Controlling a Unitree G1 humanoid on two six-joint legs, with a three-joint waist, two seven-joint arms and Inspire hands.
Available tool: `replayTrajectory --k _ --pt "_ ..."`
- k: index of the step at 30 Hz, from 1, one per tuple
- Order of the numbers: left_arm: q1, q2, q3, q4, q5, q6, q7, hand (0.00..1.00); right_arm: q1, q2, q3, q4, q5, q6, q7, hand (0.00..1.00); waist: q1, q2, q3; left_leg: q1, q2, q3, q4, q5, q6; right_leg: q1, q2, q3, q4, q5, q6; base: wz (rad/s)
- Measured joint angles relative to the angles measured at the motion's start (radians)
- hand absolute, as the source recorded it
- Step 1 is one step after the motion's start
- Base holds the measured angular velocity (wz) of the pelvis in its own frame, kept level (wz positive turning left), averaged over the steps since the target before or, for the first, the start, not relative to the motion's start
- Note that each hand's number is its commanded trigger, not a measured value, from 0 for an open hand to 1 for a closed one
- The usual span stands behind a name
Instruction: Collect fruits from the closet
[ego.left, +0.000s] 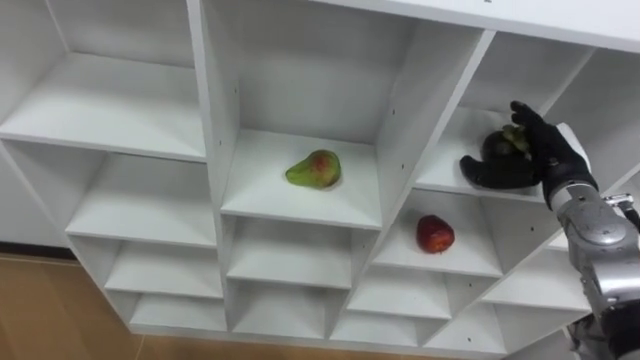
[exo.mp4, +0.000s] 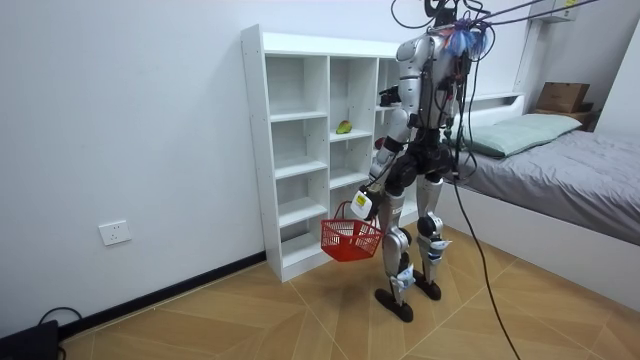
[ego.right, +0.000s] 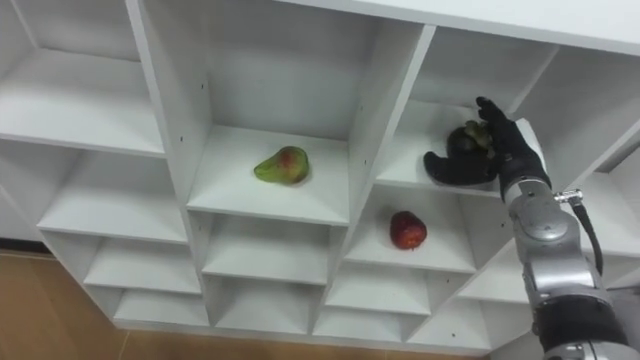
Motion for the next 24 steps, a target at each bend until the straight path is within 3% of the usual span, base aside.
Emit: replayTrajectory --k 3,4,5,6,18,24 --pt "0.000 0.001 -0.002 0.000 0.000 0.000 0.000 1.00 0.000 -0.006 0.000 0.000 -0.001 0.003 0.013 0.00 0.000 0.000 0.0000 0.001 0.000 -0.003 0.001 0.000 0.000 0.002 0.000 -0.002 0.000 0.000 0.000 0.01" --pt "0.000 0.001 -0.010 0.000 0.000 0.000 0.001 1.00 0.000 -0.008 0.000 0.000 -0.001 0.005 0.014 0.13 0.000 0.001 0.0002 0.001 0.000 -0.004 0.001 0.000 0.000 0.003 0.000 -0.002 0.000 0.000 0.000 0.00" --pt "-0.001 0.002 -0.014 0.000 0.000 0.001 0.001 1.00 0.000 -0.009 0.000 0.001 -0.001 0.006 0.015 0.85 0.000 0.001 0.0003 0.002 0.000 -0.004 0.002 0.000 0.000 0.003 0.000 -0.001 0.000 0.000 0.000 0.00" --pt "-0.001 0.001 -0.016 0.000 0.000 0.001 0.001 1.00 0.000 -0.010 0.000 0.002 -0.001 0.007 0.016 0.99 0.000 0.001 0.0004 0.002 0.000 -0.004 0.002 0.000 0.000 0.004 0.000 -0.001 0.000 0.000 0.000 0.00" --pt "-0.005 0.003 -0.017 0.000 0.001 0.037 0.004 1.00 -0.006 -0.047 0.000 0.009 -0.042 0.014 0.027 1.00 0.002 0.016 0.0018 0.020 0.001 -0.005 0.000 0.000 -0.001 0.021 0.001 0.000 -0.001 0.000 0.000 0.00" --pt "-0.002 0.005 -0.018 0.000 0.001 0.038 0.006 1.00 -0.011 -0.065 -0.001 0.011 -0.085 0.012 0.012 1.00 0.007 0.018 0.0015 0.021 0.001 -0.007 0.001 0.000 -0.001 0.024 0.002 -0.002 -0.001 0.000 0.000 0.00"
